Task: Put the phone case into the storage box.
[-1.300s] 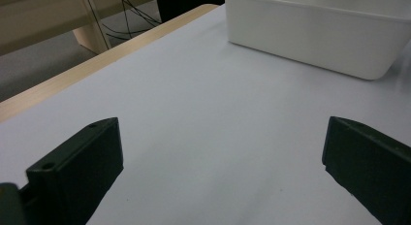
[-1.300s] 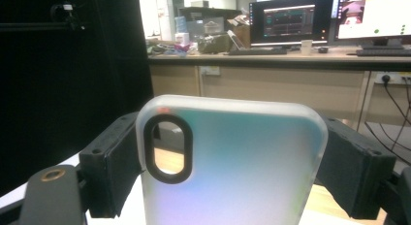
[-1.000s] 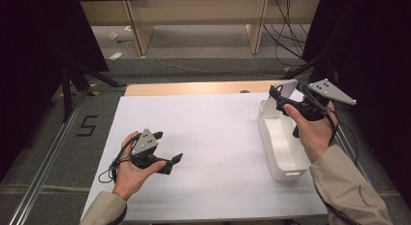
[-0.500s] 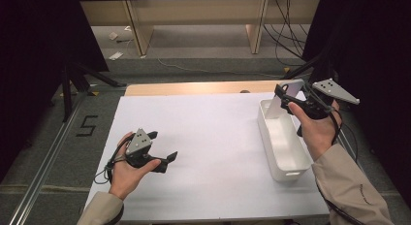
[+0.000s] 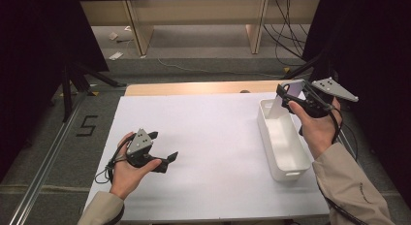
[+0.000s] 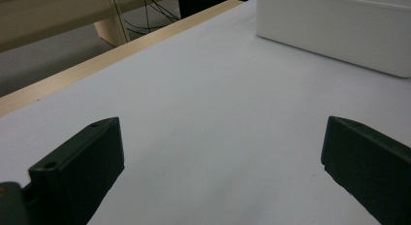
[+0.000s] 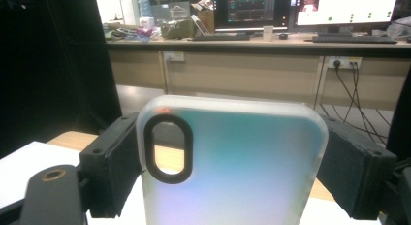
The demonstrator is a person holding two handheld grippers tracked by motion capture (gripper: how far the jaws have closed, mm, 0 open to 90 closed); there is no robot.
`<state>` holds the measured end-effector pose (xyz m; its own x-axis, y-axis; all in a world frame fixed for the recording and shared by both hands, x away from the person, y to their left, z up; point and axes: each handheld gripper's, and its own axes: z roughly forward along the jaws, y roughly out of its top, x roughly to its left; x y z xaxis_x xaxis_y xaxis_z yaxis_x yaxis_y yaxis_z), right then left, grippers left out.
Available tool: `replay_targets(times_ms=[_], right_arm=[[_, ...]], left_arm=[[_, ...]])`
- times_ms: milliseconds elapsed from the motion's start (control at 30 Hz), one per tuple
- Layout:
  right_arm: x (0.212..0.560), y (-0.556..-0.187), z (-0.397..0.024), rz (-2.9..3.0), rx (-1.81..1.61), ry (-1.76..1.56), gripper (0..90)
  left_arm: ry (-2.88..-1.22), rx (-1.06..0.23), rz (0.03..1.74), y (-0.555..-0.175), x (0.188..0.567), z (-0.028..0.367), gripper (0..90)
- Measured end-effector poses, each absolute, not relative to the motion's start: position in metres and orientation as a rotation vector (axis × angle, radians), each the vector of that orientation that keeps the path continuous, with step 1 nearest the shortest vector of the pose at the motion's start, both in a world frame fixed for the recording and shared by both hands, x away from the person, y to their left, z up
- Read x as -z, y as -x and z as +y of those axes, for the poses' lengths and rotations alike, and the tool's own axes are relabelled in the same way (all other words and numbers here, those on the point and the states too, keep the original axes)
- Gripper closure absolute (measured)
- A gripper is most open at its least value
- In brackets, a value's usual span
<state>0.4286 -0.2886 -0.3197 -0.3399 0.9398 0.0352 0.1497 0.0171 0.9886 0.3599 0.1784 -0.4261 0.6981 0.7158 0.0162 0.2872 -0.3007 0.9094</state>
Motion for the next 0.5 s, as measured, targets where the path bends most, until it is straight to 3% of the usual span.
replay_targets(times_ms=[500], right_arm=[[0.3217, -0.4364, -0.2881, 1.582, -1.366, -1.154, 18.1]], left_arm=[[-1.889, -0.536, 0.785, -0.3607, 0.4266, 0.1779, 0.8]])
